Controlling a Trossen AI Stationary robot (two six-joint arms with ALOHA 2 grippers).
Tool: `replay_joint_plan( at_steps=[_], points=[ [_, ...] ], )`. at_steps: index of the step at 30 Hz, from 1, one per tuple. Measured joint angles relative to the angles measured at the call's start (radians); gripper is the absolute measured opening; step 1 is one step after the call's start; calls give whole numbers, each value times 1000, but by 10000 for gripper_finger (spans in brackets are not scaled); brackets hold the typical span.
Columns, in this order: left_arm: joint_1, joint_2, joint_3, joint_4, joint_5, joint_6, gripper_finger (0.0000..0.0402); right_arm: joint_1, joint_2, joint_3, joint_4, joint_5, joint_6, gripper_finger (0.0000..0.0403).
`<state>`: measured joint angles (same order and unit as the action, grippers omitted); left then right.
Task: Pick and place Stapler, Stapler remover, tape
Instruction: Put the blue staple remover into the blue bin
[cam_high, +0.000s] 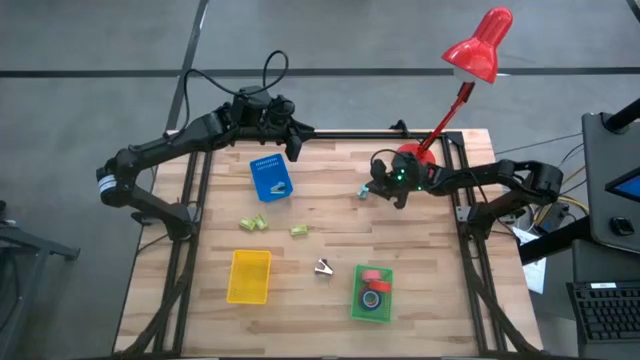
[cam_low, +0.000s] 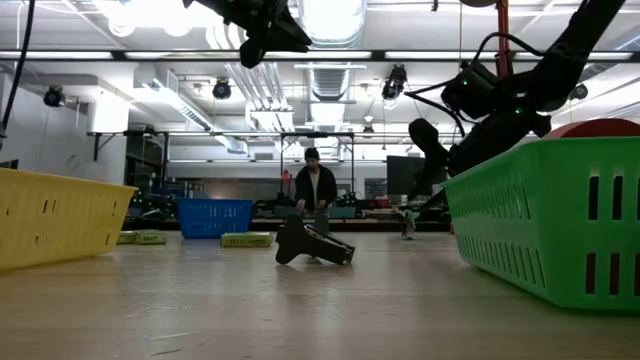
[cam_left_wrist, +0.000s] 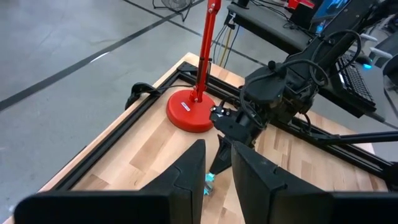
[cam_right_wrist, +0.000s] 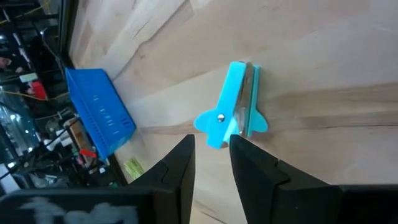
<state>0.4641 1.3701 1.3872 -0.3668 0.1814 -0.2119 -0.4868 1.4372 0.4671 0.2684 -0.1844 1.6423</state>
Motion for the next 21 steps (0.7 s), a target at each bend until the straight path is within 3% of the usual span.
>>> replay_joint_plan(
  at_steps=[16, 21],
  points=[
    [0, -1, 0, -1, 0, 14, 81, 20, -35, -1, 22, -34, -2, 119],
    [0, -2, 0, -1, 0, 24, 81, 20, 18, -1, 32, -31, 28, 113]
  ],
)
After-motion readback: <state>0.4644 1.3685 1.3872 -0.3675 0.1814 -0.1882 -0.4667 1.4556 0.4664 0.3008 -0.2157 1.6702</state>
